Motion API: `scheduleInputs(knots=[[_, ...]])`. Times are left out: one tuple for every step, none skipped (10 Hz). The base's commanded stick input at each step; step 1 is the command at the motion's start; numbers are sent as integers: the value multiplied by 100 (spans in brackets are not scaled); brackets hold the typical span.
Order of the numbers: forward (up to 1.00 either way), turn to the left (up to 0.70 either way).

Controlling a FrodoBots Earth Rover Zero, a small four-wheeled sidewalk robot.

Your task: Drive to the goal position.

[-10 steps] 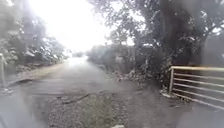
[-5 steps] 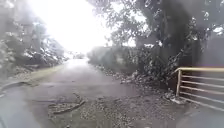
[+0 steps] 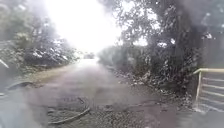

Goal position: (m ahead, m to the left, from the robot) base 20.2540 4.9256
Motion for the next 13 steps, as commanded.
scheduleInputs(knots=[[70, 0], [70, 0], [70, 0], [70, 0], [70, 0], [70, 0], [70, 0], [70, 0], [70, 0], [70, 0], [70, 0], [70, 0], [70, 0]])
